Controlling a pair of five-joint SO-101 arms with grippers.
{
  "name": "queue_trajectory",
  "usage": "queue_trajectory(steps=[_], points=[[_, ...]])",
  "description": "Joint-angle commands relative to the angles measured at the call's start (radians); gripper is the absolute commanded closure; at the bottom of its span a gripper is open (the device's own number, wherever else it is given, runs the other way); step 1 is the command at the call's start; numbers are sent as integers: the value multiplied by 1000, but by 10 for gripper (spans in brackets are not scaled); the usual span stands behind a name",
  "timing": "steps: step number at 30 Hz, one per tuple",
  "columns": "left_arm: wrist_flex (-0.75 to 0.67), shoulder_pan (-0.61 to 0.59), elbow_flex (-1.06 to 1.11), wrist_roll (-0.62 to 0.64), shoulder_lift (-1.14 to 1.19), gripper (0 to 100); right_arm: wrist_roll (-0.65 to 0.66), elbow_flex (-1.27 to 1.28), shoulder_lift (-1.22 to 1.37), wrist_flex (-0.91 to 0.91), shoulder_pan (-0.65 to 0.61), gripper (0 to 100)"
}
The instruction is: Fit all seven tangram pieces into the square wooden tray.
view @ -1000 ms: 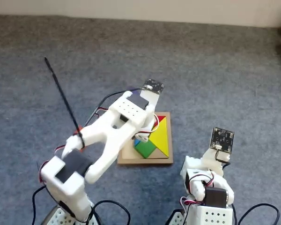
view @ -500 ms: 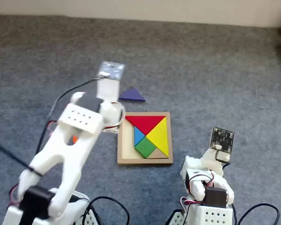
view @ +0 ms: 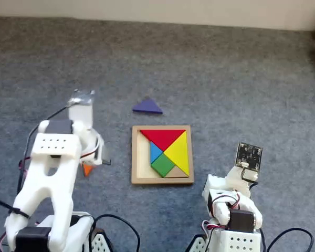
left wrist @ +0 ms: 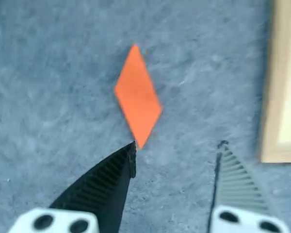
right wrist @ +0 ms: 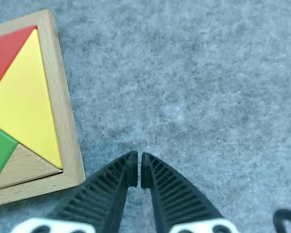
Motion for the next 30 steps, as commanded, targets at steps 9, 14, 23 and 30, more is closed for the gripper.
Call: queue_trajectory(steps=[9, 14, 23, 30], points=[[-221, -85, 160, -9, -35, 705, 6, 136, -22, 8, -10, 965], [-264, -88, 176, -8, -35, 706, 6, 136, -22, 8, -10, 965], [-269, -286, 177, -11, -36, 706, 6, 136, -22, 8, -10, 965], [-270, -292, 180, -12, -31, 706, 6, 136, -22, 8, -10, 965]])
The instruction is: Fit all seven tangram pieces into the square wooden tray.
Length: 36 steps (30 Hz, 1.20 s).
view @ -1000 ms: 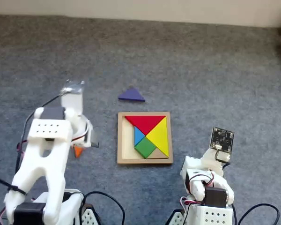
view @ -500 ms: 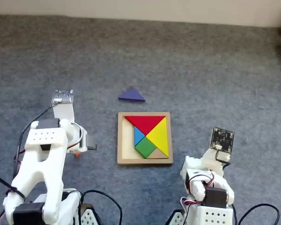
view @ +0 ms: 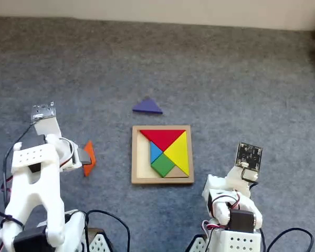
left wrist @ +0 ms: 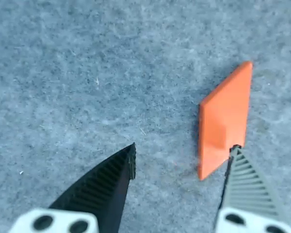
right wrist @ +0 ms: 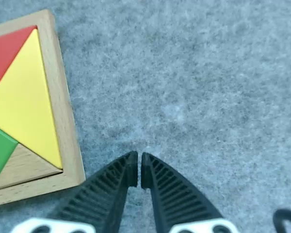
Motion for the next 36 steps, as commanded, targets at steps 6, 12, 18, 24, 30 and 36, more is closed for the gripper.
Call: queue_trajectory(steps=[6, 12, 18, 24, 30, 36], points=[[-91, 51, 39, -8, -30, 706, 6, 136, -22, 8, -10, 965], [-95, 91, 44, -9, -24, 736, 6, 136, -22, 8, -10, 965], [-64, 91, -90, -8, 174, 741, 6, 136, -22, 8, -10, 965], [80, 91, -348, -3, 461, 743, 6, 136, -22, 8, -10, 965], [164, 136, -524, -3, 647, 843, 6, 136, -22, 8, -10, 965], [160, 177, -553, -3, 664, 853, 6, 136, -22, 8, -10, 965]])
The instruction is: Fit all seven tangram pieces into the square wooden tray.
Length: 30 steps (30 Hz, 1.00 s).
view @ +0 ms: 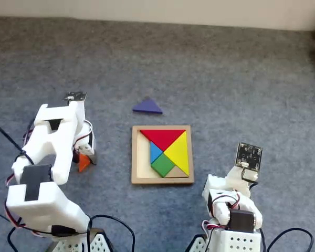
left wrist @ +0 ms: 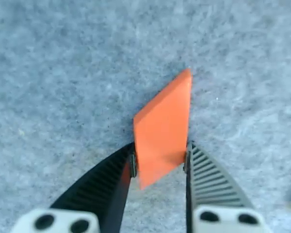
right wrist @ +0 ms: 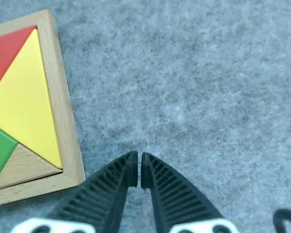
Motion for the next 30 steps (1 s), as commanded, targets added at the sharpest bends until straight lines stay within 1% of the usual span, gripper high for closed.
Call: queue_trajectory(steps=[1, 5, 9, 13, 15, 17, 21, 24, 27, 30], points=[[-6, 28, -51, 0, 4, 853, 6, 136, -22, 8, -10, 965], [-6, 50, -54, -2, -2, 849, 6, 136, -22, 8, -10, 965], [2, 50, -48, -5, -76, 844, 6, 136, -22, 8, -10, 965], [-6, 50, -2, 2, -157, 753, 6, 136, -22, 8, -10, 965], [-6, 45, 30, 2, -202, 729, 6, 136, -22, 8, -10, 965], [-15, 42, 61, 2, -251, 745, 6, 136, -22, 8, -10, 965], [-95, 38, 157, 2, -344, 758, 6, 136, -22, 8, -10, 965], [-140, -44, 193, 3, -378, 761, 6, 136, -22, 8, -10, 965], [-164, -120, 197, 3, -354, 761, 6, 136, -22, 8, -10, 965], [-160, -125, 177, 2, -297, 761, 6, 136, -22, 8, -10, 965]])
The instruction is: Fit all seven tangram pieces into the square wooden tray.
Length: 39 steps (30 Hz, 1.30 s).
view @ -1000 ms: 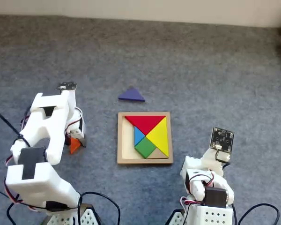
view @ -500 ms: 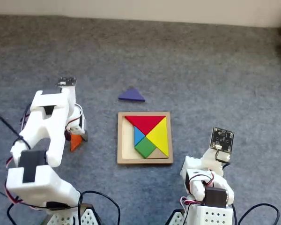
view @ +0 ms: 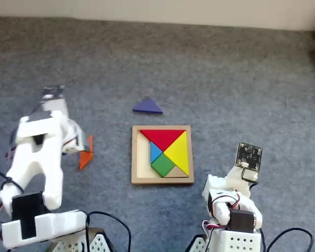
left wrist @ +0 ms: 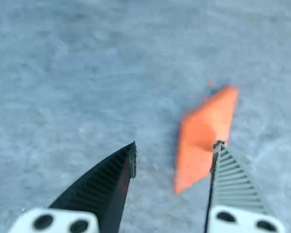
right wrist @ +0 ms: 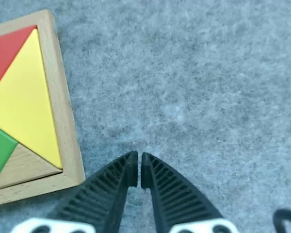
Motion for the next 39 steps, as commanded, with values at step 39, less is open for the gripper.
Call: queue_trajectory(steps=[39], points=[[38, 278, -176, -57, 205, 883, 6, 136, -22, 8, -10, 965]])
